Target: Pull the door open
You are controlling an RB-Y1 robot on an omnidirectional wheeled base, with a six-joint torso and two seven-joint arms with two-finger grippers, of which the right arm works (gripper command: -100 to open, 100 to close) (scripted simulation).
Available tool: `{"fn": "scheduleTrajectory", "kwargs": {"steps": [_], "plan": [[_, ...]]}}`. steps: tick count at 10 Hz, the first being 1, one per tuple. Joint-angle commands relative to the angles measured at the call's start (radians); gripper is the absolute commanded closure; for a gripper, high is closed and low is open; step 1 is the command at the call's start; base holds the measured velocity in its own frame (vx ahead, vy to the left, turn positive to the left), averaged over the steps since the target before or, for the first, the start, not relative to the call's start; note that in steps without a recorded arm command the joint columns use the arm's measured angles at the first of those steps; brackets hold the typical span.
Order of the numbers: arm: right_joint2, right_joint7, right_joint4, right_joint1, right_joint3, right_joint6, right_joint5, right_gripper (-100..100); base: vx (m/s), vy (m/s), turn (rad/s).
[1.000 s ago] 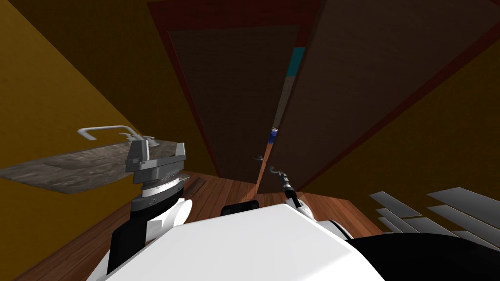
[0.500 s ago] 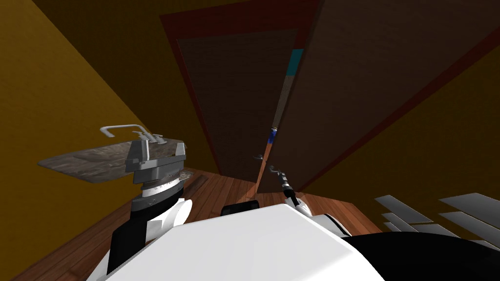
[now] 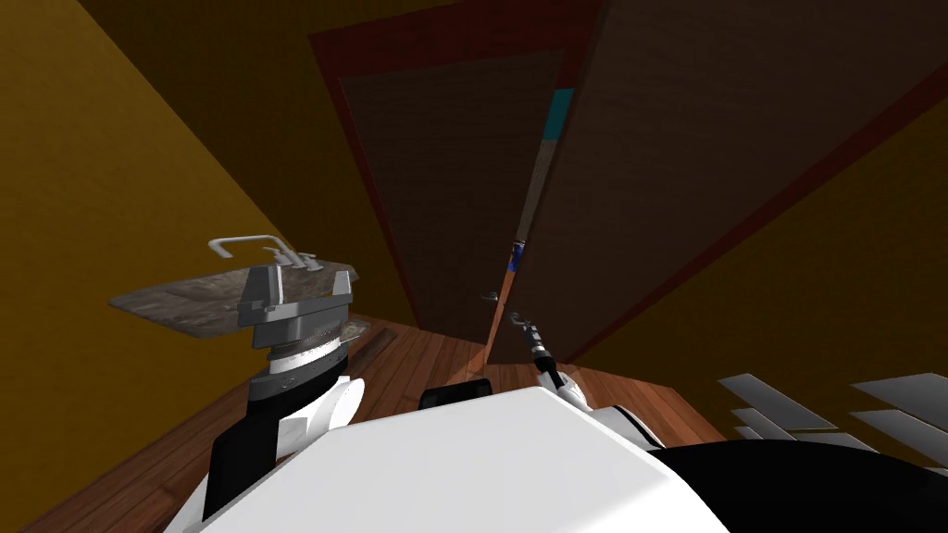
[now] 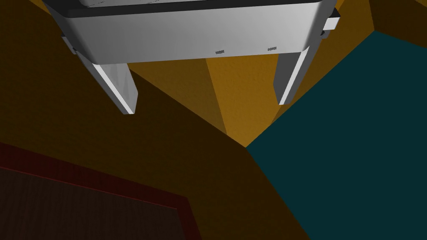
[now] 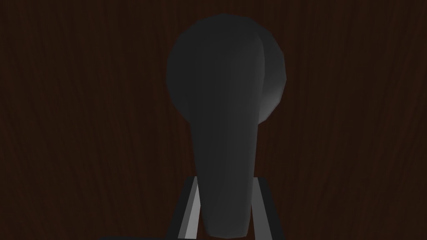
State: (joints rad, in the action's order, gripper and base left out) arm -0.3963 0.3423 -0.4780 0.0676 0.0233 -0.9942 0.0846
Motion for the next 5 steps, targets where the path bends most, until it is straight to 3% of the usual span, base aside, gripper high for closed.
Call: {"fn": "scheduleTrajectory", "kwargs": {"steps": [1, 5], "plan": [[0.000, 0.000, 0.000, 0.000, 0.000, 0.000, 0.000, 100, 0.008, -0.008, -0.017], [-0.019, 0.030, -0.003, -0.037, -0.024, -0.042, -0.013, 100, -0.143, -0.030, 0.118]]}}
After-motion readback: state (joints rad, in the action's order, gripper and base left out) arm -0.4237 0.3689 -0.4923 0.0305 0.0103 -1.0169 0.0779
